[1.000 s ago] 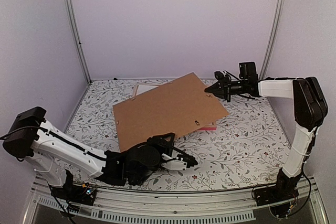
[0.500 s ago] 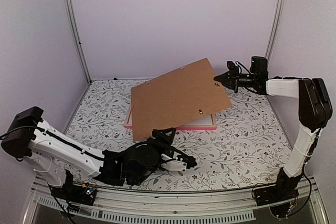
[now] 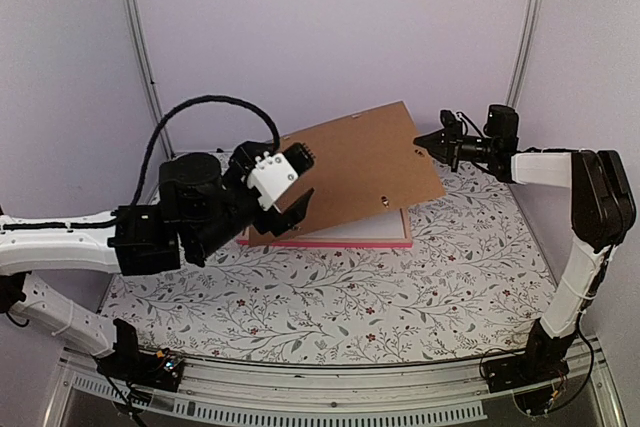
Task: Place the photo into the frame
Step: Place the backboard on the frame body.
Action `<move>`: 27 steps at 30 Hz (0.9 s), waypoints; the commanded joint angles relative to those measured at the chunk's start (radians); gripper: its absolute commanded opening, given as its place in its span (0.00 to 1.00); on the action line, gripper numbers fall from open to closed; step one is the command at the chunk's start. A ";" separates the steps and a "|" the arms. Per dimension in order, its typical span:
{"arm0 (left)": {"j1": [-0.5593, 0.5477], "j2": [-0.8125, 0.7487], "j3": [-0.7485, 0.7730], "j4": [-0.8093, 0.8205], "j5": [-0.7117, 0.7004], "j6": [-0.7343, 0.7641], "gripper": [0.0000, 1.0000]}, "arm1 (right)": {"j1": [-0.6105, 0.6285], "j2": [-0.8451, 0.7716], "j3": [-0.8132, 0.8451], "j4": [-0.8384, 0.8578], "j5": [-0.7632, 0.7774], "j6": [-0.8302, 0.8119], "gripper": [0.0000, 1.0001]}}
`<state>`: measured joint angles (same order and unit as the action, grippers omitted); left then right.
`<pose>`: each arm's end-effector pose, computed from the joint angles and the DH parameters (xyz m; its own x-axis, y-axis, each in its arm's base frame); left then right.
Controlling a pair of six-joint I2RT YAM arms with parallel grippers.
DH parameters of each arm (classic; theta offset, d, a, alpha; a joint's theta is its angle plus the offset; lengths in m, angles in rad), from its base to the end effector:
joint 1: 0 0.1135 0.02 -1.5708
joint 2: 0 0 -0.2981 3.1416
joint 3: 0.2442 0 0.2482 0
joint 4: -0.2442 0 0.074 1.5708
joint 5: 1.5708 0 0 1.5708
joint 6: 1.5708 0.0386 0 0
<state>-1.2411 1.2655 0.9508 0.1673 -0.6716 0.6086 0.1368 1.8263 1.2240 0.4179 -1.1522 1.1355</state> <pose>0.1137 -0.2582 0.3650 0.2705 0.5918 -0.7593 0.4714 0.6063 0.6405 0.4073 0.0917 0.2985 -0.9337 0.2435 -0.2626 -0.2339 0.1408 0.9620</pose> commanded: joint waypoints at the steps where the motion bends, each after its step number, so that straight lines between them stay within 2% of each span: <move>1: 0.152 -0.085 0.052 -0.155 0.215 -0.322 0.92 | -0.001 -0.043 -0.019 0.162 0.013 0.089 0.00; 5: 0.335 -0.096 0.102 -0.276 0.345 -0.526 0.92 | -0.001 -0.031 -0.026 0.197 0.035 0.113 0.00; 10: 0.509 -0.071 0.123 -0.329 0.511 -0.723 0.92 | -0.001 -0.012 -0.032 0.221 0.063 0.131 0.00; 21: 0.770 0.004 0.090 -0.285 0.649 -1.024 0.92 | 0.025 0.039 -0.055 0.248 0.148 0.138 0.00; 27: 0.867 0.066 0.089 -0.253 0.748 -1.109 0.94 | 0.050 0.100 -0.054 0.293 0.178 0.167 0.00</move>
<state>-0.4164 1.2945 1.0477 -0.1177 -0.0093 -0.4061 0.1661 1.8946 1.1690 0.6018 -1.0000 1.2621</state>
